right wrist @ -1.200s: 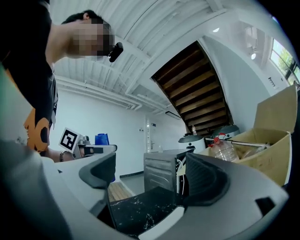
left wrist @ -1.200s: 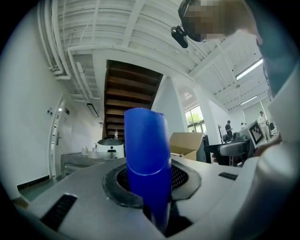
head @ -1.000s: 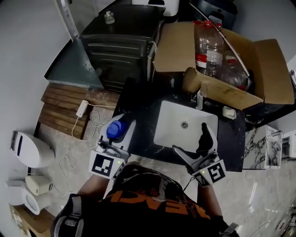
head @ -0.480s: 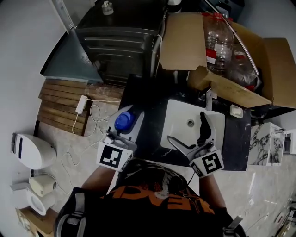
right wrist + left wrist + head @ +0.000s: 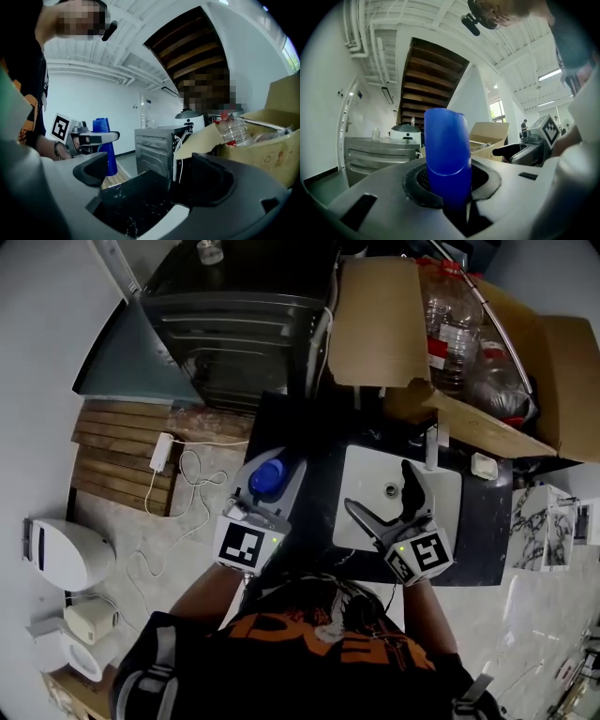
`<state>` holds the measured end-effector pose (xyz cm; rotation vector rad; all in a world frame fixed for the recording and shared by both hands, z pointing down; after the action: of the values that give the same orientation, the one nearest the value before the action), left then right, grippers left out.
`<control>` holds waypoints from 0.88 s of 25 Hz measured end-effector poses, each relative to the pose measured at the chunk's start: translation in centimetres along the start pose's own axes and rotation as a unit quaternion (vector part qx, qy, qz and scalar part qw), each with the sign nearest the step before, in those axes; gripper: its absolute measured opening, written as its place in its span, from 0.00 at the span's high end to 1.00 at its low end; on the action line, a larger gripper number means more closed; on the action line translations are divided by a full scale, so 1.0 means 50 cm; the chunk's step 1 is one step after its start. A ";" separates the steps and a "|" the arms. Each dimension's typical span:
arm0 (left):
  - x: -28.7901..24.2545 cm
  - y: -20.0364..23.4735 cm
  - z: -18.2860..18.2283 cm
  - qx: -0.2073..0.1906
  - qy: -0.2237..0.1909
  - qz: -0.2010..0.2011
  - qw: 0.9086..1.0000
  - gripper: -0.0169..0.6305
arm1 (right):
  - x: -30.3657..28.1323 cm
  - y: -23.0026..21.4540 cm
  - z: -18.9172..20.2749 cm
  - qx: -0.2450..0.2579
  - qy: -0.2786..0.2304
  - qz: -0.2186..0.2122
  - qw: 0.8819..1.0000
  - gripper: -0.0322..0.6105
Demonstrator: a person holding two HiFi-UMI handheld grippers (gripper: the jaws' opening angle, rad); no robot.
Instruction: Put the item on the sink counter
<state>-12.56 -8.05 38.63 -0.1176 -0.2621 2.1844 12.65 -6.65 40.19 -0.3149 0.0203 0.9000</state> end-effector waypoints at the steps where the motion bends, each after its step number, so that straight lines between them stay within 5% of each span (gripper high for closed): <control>1: -0.008 0.006 0.007 -0.001 0.002 0.003 1.000 0.80 | -0.010 -0.006 0.002 0.002 0.006 0.007 1.000 0.09; 9: -0.072 0.039 0.084 -0.007 0.024 0.030 0.999 0.80 | -0.083 -0.048 0.021 -0.011 0.011 0.034 0.999 0.24; 13: -0.104 0.049 0.130 -0.008 0.040 0.042 0.998 0.80 | -0.116 -0.085 0.052 -0.067 0.022 0.040 0.997 0.25; 22: -0.151 0.046 0.231 -0.009 0.027 0.038 0.999 0.80 | -0.184 -0.089 0.083 -0.080 0.059 0.009 0.995 0.28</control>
<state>-12.02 -17.14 49.23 -0.2007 -0.2508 2.2506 9.86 -15.11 46.67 -0.5178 0.0592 0.9011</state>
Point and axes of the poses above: the fingertips, and each gripper's own axes: x backward along the fingers, y to its left, z out of its underside, the point moved 10 cm from there along x, backward along the fingers, and after that the axes turned 13 degrees about -x, right-handed, at the moved point
